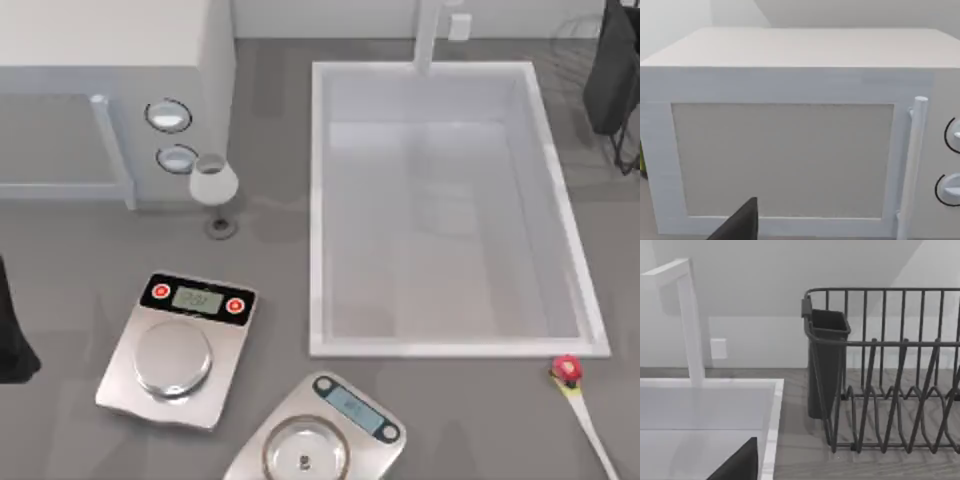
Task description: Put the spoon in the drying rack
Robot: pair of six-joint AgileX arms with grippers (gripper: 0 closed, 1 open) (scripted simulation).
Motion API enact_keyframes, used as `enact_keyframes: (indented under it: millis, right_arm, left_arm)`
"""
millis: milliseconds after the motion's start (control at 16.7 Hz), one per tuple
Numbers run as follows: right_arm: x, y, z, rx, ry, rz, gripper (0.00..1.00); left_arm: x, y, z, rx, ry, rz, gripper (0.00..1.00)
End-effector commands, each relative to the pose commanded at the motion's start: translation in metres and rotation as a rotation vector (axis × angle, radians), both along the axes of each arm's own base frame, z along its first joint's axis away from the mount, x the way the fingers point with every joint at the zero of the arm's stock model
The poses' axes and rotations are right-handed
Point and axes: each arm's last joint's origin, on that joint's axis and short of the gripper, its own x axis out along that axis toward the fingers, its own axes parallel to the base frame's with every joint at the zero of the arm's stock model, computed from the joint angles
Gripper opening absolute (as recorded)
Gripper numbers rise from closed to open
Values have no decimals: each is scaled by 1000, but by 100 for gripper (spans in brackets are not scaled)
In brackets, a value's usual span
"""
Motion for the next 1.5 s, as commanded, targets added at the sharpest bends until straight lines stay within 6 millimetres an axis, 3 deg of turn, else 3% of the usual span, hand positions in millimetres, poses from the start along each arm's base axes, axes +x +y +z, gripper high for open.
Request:
enact_keyframes:
  millis: [240,420,720,1080,1320,1500]
  right_arm:
    - [0,1,5,7,35,11,100]
    - [4,6,18,26,173,53,100]
    - [27,25,37,45,627,141,100]
    - [72,62,39,-24,1221,175,100]
    - [93,86,36,-97,1463,158,100]
    - [102,96,33,-134,1552,145,100]
  left_arm:
    - [0,0,0,0,0,0,100]
    - [0,0,0,0,0,0,100]
    - [0,0,0,0,0,0,100]
    - [0,0,0,0,0,0,100]
    - [0,0,0,0,0,0,100]
    - [0,0,0,0,0,0,100]
